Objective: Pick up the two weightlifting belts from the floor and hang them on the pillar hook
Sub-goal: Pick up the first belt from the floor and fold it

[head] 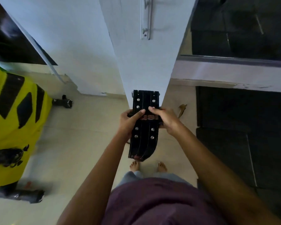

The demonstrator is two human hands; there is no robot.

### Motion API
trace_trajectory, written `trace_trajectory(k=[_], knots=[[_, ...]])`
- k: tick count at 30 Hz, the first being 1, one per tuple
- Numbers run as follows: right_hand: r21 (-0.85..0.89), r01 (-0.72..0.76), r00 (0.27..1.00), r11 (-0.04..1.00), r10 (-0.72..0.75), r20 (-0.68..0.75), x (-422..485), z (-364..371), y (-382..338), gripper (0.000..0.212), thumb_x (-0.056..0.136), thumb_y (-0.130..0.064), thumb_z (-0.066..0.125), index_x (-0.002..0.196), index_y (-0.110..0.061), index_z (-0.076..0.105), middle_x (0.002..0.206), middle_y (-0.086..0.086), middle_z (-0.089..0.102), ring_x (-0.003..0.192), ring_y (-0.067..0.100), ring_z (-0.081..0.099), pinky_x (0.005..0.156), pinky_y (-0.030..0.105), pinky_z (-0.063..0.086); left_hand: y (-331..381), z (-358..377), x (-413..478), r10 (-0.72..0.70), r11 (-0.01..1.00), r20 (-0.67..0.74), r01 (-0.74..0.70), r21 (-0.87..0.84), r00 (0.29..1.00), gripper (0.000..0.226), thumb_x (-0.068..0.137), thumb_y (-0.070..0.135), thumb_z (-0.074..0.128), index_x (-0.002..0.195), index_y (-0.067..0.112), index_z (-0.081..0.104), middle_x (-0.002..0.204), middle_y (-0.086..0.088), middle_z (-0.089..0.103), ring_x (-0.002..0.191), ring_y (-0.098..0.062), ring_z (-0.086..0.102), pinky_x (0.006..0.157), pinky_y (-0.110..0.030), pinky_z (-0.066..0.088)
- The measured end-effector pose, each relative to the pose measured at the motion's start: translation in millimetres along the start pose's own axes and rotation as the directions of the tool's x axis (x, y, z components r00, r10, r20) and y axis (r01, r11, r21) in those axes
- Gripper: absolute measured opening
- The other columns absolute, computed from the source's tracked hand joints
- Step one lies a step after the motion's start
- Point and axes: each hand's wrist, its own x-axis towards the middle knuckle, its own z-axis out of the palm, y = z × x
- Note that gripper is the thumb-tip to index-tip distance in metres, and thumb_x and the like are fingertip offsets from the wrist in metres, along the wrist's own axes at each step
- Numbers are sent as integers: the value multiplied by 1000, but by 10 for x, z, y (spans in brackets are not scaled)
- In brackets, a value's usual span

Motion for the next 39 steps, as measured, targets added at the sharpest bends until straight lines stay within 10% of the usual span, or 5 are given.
trace_trajectory(k=[6,16,24,30,39], knots=[[193,80,996,978,-73,-42,6,-137,-685,32,85,-28,73,108,-7,69,116,13,71,107,31,68,92,43,56,339,106,-205,145,989,41,-145,-8,989,33,78,19,78,100,-3,68,91,-19,73,81,-33,72,80,-46,58],[-95,113,962,989,-85,258,-511,107,230,40,78,-11,79,116,-8,69,113,10,74,99,18,72,83,24,57,757,59,-188,215,971,-94,-223,-84,972,32,79,20,77,101,-1,67,85,-13,73,75,-25,72,72,-38,59],[116,199,969,973,-213,124,-293,-40,-628,40,82,-34,75,114,-10,70,110,10,75,103,26,72,91,45,57,700,96,-304,216,974,-20,-217,-68,976,43,78,26,78,106,-4,66,100,-28,71,88,-39,71,81,-51,58],[137,193,978,972,-202,50,-157,-179,-1164,44,83,-29,74,119,-4,66,103,8,72,93,27,70,74,35,59,754,164,-398,247,967,-5,-247,-60,969,37,80,23,76,106,-2,66,95,-19,73,84,-31,74,76,-43,60],[-132,128,937,983,-77,340,-560,39,120,42,73,-15,82,113,-15,70,113,6,75,107,21,70,103,46,50,850,66,-357,229,966,-83,-237,-101,970,36,78,20,78,101,-5,67,92,-21,72,82,-32,73,77,-44,59]])
